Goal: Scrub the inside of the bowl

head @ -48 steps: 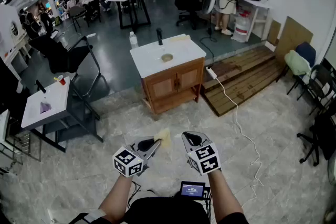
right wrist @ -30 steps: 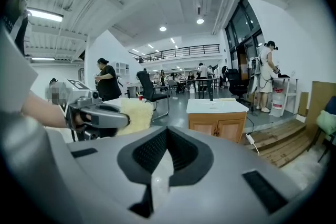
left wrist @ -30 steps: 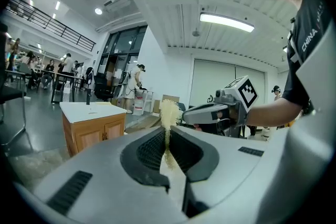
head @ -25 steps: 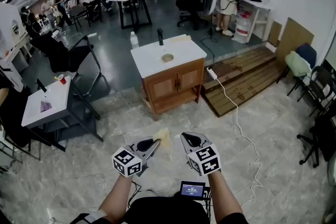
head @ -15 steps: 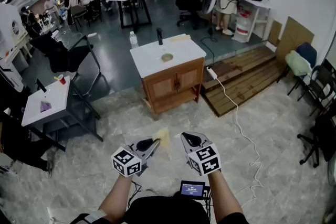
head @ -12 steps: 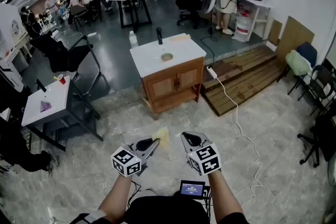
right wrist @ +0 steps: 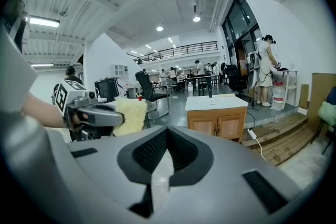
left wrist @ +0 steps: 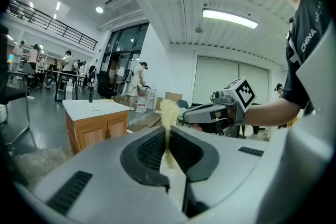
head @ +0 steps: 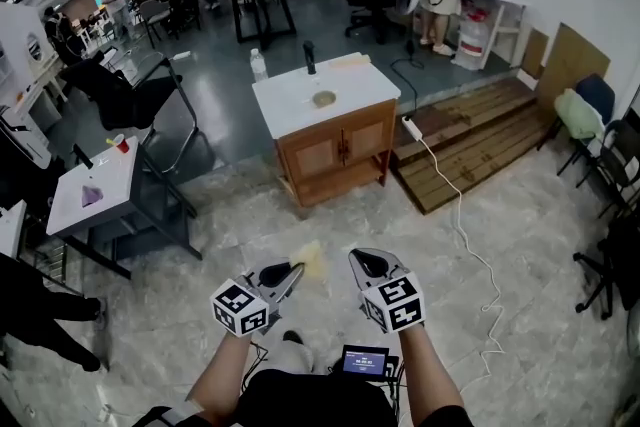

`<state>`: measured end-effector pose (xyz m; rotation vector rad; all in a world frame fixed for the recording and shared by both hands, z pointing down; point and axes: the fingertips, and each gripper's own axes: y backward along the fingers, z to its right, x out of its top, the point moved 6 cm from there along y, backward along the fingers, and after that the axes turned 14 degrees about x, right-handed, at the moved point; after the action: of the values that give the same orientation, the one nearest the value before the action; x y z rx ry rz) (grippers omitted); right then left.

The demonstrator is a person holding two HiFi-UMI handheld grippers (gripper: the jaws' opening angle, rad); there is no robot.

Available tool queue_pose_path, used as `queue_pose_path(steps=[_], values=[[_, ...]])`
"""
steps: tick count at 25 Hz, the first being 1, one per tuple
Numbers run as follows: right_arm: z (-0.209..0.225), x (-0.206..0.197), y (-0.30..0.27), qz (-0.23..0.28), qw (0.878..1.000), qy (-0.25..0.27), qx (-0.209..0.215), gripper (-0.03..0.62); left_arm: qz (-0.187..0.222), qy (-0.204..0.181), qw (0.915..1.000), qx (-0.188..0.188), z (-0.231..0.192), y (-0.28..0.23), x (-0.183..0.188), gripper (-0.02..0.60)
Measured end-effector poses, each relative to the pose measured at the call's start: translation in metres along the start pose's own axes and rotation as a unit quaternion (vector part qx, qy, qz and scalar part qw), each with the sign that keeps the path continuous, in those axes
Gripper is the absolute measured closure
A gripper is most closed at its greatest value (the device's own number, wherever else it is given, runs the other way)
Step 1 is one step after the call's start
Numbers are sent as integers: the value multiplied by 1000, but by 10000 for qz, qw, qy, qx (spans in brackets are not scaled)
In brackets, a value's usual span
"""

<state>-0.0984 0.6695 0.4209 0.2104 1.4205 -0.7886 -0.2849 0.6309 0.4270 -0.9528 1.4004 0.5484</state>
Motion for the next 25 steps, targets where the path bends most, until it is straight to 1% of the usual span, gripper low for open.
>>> queue_pose_path(steps=[7, 13, 19, 25], values=[[16, -6, -18, -99, 9998, -168, 7, 585, -135, 89, 9999, -7, -20, -16, -7, 565], [48, 1, -34, -281, 9993, -212, -131, 585, -126, 230, 9996, -109, -48, -54, -3, 565], [92, 26, -71, -404, 9987, -185, -262, 585, -88, 251, 9994, -239, -92, -99, 11, 565], [130, 61, -127, -430, 9984, -131, -336, 585, -92, 136, 9992, -355, -157, -134, 28, 565]])
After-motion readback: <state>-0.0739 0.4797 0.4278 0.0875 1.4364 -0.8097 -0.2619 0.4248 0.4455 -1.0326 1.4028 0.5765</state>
